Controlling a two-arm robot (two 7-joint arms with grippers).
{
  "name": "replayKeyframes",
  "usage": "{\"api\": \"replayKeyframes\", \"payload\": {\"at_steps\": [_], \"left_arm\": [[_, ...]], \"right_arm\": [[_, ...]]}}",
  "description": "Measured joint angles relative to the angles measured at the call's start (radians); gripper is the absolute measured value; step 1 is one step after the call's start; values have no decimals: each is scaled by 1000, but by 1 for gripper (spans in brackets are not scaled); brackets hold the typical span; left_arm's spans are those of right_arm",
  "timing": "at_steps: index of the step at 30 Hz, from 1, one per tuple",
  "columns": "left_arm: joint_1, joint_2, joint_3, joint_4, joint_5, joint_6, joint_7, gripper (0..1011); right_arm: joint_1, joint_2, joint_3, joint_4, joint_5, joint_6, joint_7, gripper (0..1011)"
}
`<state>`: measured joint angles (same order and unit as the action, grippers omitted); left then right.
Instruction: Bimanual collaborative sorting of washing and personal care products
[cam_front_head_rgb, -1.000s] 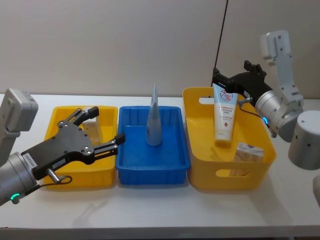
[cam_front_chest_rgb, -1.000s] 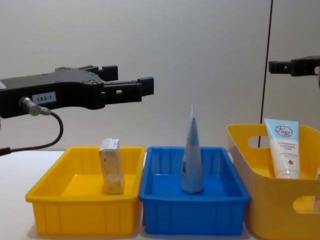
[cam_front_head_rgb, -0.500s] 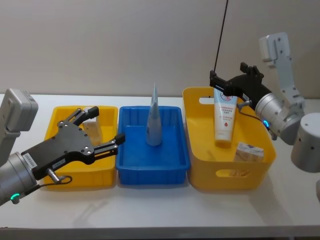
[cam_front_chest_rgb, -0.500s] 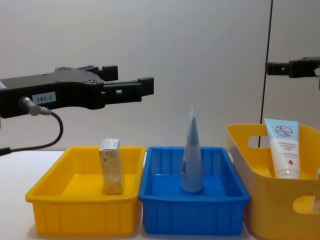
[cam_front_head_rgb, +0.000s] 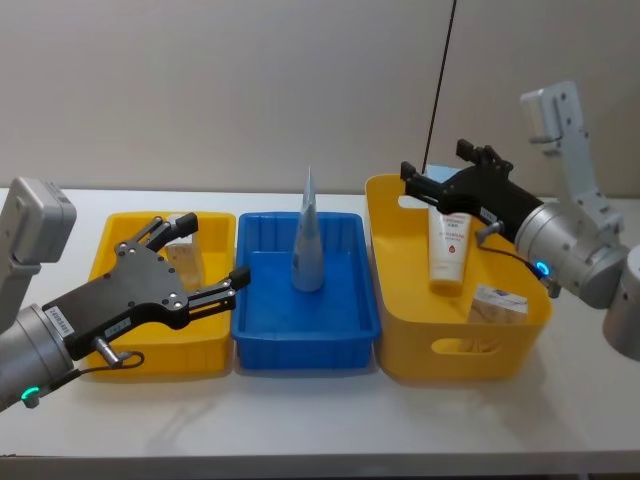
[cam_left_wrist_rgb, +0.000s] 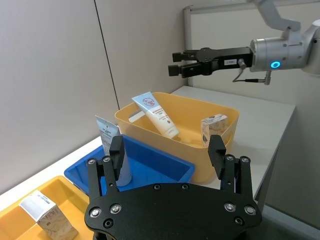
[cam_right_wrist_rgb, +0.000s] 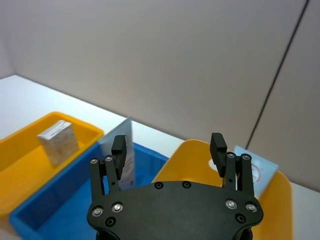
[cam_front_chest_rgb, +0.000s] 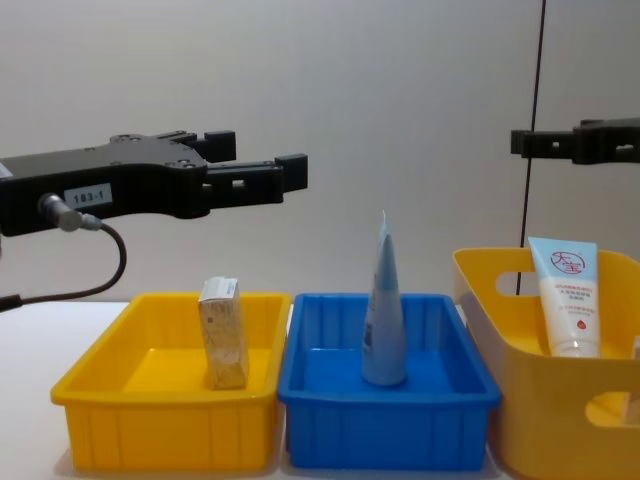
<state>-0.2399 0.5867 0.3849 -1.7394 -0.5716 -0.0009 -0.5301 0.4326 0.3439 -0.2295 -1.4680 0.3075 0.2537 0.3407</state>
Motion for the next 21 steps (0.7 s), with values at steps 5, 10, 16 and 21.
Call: {"api": "replayKeyframes", "payload": {"at_steps": [5, 10, 16, 21], "left_arm": [[0, 0, 0, 0, 0, 0, 0, 1001], [0, 0, 0, 0, 0, 0, 0, 1001], [0, 0, 0, 0, 0, 0, 0, 1001], [0, 0, 0, 0, 0, 0, 0, 1001]], "right_arm": [[-17, 24, -4, -18, 27, -12, 60, 1003], [-38, 54, -10, -38, 56, -31, 133, 1003], [-58, 85, -24, -55, 82, -59, 214, 1003], [-69, 111, -43, -62, 100, -89, 284, 1004]]}}
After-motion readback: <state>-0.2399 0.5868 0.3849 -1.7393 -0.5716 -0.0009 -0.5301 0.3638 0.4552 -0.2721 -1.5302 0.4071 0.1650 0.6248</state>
